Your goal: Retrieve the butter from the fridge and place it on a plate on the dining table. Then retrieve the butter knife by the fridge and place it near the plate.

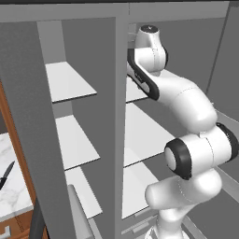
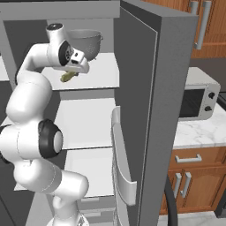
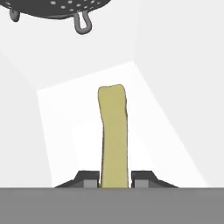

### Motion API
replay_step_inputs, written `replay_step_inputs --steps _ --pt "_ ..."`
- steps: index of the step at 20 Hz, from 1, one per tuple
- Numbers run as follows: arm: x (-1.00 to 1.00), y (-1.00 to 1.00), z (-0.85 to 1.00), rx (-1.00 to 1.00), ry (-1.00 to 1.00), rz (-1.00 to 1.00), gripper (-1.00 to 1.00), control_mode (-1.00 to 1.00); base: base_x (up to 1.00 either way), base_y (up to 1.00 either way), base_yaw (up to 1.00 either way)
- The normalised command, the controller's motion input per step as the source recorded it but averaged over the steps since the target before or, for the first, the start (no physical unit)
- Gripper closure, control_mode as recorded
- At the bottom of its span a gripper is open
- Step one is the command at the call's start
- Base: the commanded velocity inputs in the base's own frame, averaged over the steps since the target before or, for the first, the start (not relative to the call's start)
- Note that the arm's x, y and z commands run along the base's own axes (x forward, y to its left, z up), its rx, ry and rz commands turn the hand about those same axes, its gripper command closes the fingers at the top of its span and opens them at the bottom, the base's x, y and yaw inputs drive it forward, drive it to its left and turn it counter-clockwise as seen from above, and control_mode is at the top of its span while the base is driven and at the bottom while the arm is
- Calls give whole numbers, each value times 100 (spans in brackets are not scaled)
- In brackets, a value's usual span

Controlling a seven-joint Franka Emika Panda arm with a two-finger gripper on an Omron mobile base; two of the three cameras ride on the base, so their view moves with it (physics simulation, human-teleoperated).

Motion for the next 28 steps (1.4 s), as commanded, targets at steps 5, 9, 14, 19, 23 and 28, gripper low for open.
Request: replay_step_inputs --steps 5,9,14,19,23,28 --pt "-94 -18 12 0 0 0 100 -100 0 0 0" --pt "-100 -7 10 0 0 0 100 -100 0 0 0" --pt "-100 -5 1 1 0 0 100 -100 0 0 0" --pt "-100 -19 0 1 0 -3 100 -100 0 0 0" --pt "-100 -8 -1 0 0 -8 100 -100 0 0 0" --pt "-97 -6 -23 0 0 -7 100 -100 0 0 0"
